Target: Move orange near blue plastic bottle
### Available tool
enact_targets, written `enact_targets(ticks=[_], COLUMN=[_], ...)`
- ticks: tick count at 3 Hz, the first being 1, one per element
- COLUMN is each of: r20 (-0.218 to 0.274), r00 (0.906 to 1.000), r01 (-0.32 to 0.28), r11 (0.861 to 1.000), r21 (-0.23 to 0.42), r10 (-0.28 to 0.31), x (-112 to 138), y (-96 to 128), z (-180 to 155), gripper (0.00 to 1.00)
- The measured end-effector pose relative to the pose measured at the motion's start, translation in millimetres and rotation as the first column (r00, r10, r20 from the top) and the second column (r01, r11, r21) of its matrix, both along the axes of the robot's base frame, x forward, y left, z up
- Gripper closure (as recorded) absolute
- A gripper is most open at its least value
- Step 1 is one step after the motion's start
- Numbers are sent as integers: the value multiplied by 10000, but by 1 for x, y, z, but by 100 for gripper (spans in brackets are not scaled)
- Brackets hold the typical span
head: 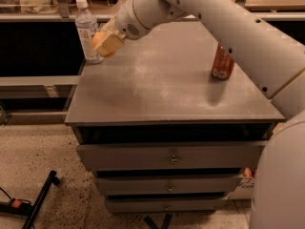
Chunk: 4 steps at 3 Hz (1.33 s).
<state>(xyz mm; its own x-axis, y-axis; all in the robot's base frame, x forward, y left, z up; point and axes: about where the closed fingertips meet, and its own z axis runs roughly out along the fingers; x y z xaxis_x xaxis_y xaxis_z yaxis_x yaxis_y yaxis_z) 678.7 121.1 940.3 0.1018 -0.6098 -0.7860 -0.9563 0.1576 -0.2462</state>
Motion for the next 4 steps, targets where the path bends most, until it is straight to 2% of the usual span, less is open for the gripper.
enact_targets(ticks=[1, 2, 3, 4], r20=[-1, -49, -43, -112], r00=[10000, 9995, 9978, 9961], r01=[74, 309, 657, 860], r11=[10000, 9994, 9971, 9938], r21=[-57, -169, -394, -709], r10=[-74, -310, -659, -870], x=[12, 22, 30, 34], y=[16, 23, 29, 33], z=[-13, -27, -41, -60], gripper=[100, 100, 82, 59])
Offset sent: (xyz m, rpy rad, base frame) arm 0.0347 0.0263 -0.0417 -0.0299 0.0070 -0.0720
